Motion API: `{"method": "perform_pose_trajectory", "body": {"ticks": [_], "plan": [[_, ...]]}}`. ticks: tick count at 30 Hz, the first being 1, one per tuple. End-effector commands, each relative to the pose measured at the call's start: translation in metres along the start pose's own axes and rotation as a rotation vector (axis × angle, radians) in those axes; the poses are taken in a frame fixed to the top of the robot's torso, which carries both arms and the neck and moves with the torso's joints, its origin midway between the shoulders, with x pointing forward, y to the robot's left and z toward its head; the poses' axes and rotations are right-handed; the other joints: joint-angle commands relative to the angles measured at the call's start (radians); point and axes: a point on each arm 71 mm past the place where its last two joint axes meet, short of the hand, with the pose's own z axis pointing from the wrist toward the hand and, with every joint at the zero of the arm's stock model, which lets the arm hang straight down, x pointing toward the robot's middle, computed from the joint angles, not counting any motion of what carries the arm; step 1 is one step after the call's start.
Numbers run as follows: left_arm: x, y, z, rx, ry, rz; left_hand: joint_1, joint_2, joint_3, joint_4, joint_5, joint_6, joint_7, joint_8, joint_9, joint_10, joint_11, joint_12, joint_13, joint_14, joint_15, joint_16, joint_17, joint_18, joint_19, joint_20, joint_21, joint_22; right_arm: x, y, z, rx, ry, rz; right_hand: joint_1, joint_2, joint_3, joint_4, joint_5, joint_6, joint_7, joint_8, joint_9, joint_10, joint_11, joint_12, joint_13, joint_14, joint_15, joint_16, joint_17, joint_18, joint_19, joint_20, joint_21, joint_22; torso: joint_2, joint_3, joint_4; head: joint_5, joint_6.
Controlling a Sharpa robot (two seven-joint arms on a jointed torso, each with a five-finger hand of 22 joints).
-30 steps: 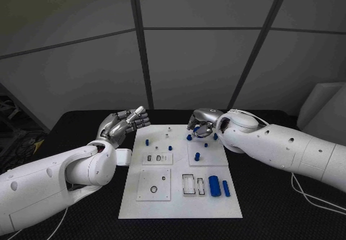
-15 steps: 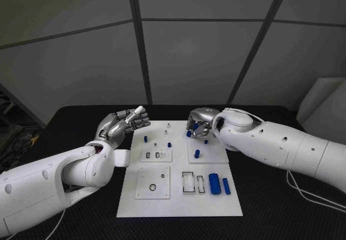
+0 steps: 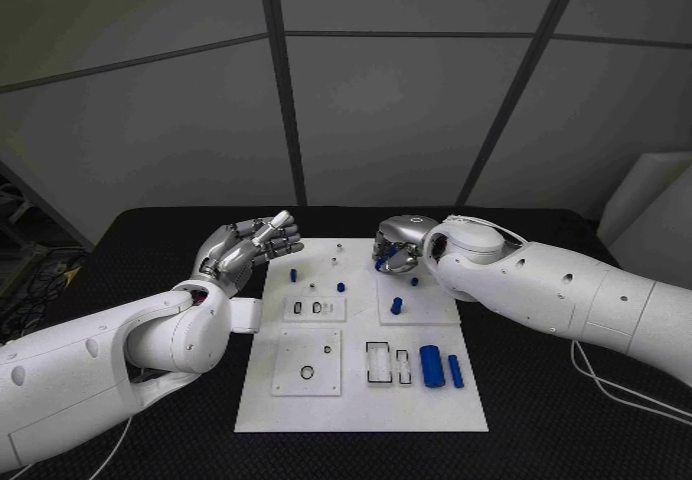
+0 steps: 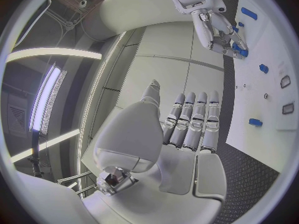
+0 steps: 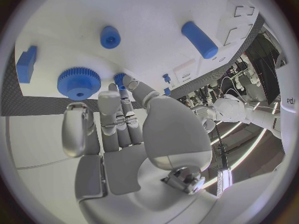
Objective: Assemble the parts on the task board
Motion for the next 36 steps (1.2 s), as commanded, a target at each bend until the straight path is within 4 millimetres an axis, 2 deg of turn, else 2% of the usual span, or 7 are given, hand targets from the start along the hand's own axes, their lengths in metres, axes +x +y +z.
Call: {"method": "perform_pose_trajectory", "body": {"ticks": [1,13,24,26,29,32,36], "plan": [[0.002,-0.002,0.0,0.008,0.019,0.0,0.003,-0.001,0.001,-0.005,0.002,0.005,0.034,-0.004,-0.001,0.005,0.0,-0.006,-0.001,0.006,-0.001,-0.005,-0.001,-0.016,0.005,-0.002,0.003,-0.001,0.0,0.0,0.0,0.003,0.027,-0.014,-0.002,0.013,0.011,0.003,0.002,0.018,-0.004,0.007,0.003,0.021,-0.006,0.0,0.002,0.026,-0.004,0.032,0.03,-0.01,0.017,-0.001,0.016,0.031,0.004,0.0003,-0.0013,0.001,-0.002],[0.0,-0.003,-0.001,0.008,0.018,0.004,0.003,0.0,-0.002,-0.008,0.002,0.004,0.036,-0.007,-0.002,0.003,0.002,-0.01,-0.001,0.005,0.001,-0.008,-0.002,-0.017,0.006,-0.002,0.002,-0.003,-0.002,0.002,0.001,0.01,0.002,-0.024,0.002,0.019,0.027,0.004,0.002,0.043,-0.012,0.008,0.006,0.052,-0.016,-0.001,0.004,0.02,-0.011,0.077,0.067,-0.019,0.042,-0.007,0.039,0.079,0.007,-0.0003,-0.0016,0.001,-0.006],[-0.003,-0.004,-0.002,0.007,0.015,0.006,0.003,0.0,-0.002,-0.008,0.002,0.004,0.036,-0.007,-0.002,0.003,0.002,-0.01,-0.001,0.005,0.001,-0.008,-0.002,-0.017,0.006,-0.002,0.002,-0.003,-0.02,0.012,-0.006,-0.044,-0.207,0.01,0.006,0.018,0.035,0.001,0.014,0.059,-0.017,0.009,0.009,0.066,-0.022,-0.002,0.004,0.016,-0.017,0.105,0.092,-0.025,0.058,-0.011,0.054,0.111,0.008,-0.0015,-0.001,0.002,0.011],[-0.003,-0.004,-0.002,0.007,0.013,0.007,0.003,0.0,-0.003,-0.01,0.002,0.003,0.037,-0.008,-0.002,0.003,0.002,-0.011,-0.001,0.005,0.002,-0.009,-0.002,-0.018,0.006,-0.002,0.001,-0.004,-0.025,0.015,-0.003,-0.041,-0.245,0.018,0.006,0.018,0.035,0.002,0.016,0.06,-0.017,0.009,0.01,0.067,-0.022,-0.002,0.004,0.016,-0.017,0.105,0.09,-0.025,0.058,-0.011,0.055,0.112,0.012,-0.0006,0.0016,0.002,0.013],[-0.003,-0.004,-0.002,0.007,0.013,0.007,0.002,0.0,-0.003,-0.01,0.002,0.003,0.037,-0.009,-0.003,0.003,0.002,-0.012,-0.001,0.005,0.002,-0.01,-0.002,-0.018,0.005,-0.002,0.001,-0.004,-0.029,0.018,0.003,-0.037,-0.267,0.027,0.006,0.018,0.035,0.002,0.016,0.06,-0.017,0.009,0.01,0.067,-0.022,-0.002,0.004,0.015,-0.017,0.105,0.091,-0.025,0.058,-0.011,0.055,0.112,0.013,-0.0001,0.0018,0.002,0.014],[-0.002,-0.004,-0.001,0.007,0.016,0.005,0.002,0.0,-0.004,-0.01,0.002,0.003,0.037,-0.009,-0.003,0.003,0.003,-0.012,-0.001,0.004,0.002,-0.01,-0.002,-0.018,0.005,-0.002,0.001,-0.005,-0.031,0.023,0.01,-0.036,-0.285,0.035,0.006,0.018,0.035,0.002,0.017,0.06,-0.017,0.009,0.01,0.067,-0.022,-0.003,0.004,0.015,-0.017,0.106,0.092,-0.025,0.059,-0.012,0.055,0.113,0.013,-0.0032,0.002,0.003,0.015],[-0.001,-0.004,-0.001,0.007,0.02,0.003,0.001,0.0,-0.004,-0.011,0.002,0.003,0.038,-0.009,-0.003,0.002,0.003,-0.013,-0.001,0.004,0.002,-0.01,-0.002,-0.019,0.004,-0.002,0.0,-0.005,-0.032,0.028,0.018,-0.04,-0.3,0.045,0.005,0.017,0.035,0.002,0.018,0.059,-0.017,0.008,0.01,0.066,-0.022,-0.003,0.004,0.014,-0.017,0.107,0.092,-0.025,0.058,-0.012,0.055,0.112,0.014,-0.0016,0.0029,0.006,0.017]]}}
